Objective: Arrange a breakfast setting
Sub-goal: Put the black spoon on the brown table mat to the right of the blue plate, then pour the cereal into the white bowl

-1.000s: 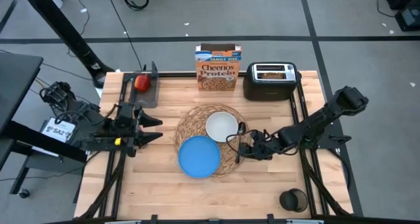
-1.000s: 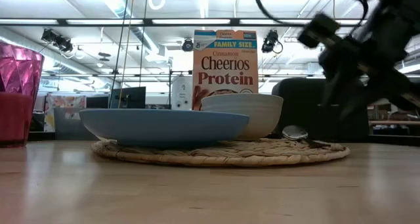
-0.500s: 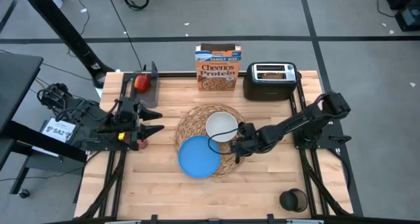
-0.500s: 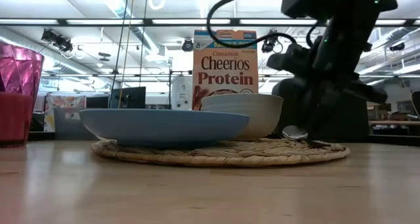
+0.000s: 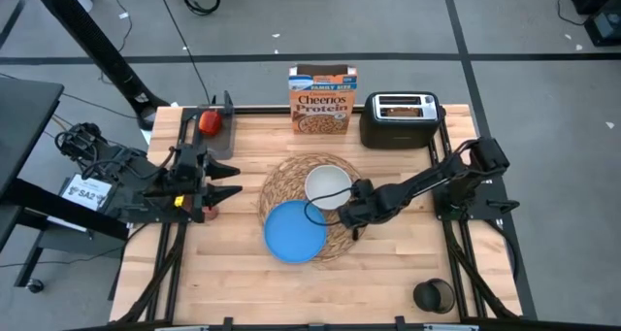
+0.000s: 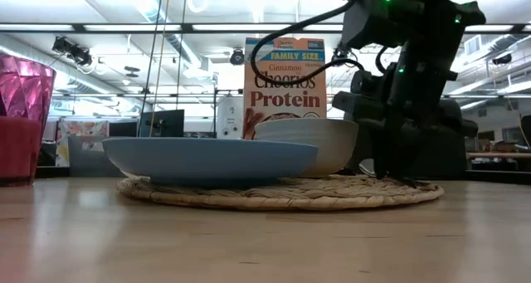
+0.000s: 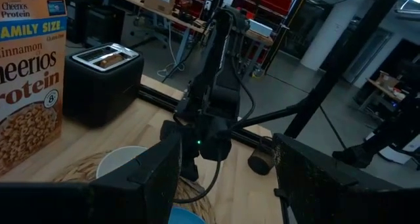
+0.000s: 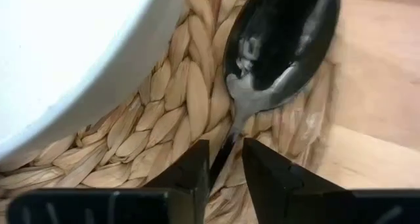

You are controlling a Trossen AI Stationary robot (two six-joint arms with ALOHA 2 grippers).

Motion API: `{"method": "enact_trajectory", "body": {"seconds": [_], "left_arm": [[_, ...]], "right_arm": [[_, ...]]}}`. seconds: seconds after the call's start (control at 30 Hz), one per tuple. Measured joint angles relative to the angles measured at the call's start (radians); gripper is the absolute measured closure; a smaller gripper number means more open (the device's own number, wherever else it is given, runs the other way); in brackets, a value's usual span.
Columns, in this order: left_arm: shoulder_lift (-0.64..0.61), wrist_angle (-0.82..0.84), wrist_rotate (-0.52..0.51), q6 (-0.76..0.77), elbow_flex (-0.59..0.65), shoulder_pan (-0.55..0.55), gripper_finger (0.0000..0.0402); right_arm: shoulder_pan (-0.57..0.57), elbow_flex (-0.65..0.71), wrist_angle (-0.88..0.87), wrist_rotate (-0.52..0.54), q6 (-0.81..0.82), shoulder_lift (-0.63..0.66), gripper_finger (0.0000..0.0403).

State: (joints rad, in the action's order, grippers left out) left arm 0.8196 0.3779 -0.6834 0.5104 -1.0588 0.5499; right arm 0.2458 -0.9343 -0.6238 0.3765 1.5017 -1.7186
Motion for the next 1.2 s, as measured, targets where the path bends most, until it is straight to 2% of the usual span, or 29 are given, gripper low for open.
{"method": "enact_trajectory", "body": {"seconds": [0.27,0.47,0.6,0.73,0.83,1.03,1.1,1.2], "left_arm": [[0.000,0.001,0.000,-0.006,0.000,0.000,0.0159],[-0.001,0.001,0.000,-0.006,0.000,0.000,0.0159],[-0.004,0.001,0.000,-0.007,0.000,0.000,0.0159],[-0.003,0.001,0.000,-0.010,0.000,0.000,0.0159],[-0.002,0.001,0.000,-0.009,0.000,0.000,0.0159],[0.003,-0.055,-0.001,-0.040,0.000,-0.037,0.0159],[0.017,-0.101,-0.001,-0.074,0.000,-0.060,0.0159],[0.049,-0.172,-0.001,-0.129,0.000,-0.091,0.0159]], "right_arm": [[-0.001,0.001,-0.004,0.004,0.014,0.004,0.0322],[-0.001,-0.018,-0.035,-0.038,0.007,0.032,0.0298],[-0.001,-0.091,-0.201,-0.022,-0.070,0.108,0.0275],[-0.008,-0.199,-0.394,0.043,-0.248,0.210,0.0255],[-0.033,-0.291,-0.452,0.114,-0.459,0.288,0.0243],[-0.169,-0.471,-0.382,0.202,-0.928,0.397,0.0206],[-0.245,-0.509,-0.307,0.197,-1.093,0.419,0.0186],[-0.379,-0.530,-0.190,0.125,-1.329,0.445,0.0151]]}}
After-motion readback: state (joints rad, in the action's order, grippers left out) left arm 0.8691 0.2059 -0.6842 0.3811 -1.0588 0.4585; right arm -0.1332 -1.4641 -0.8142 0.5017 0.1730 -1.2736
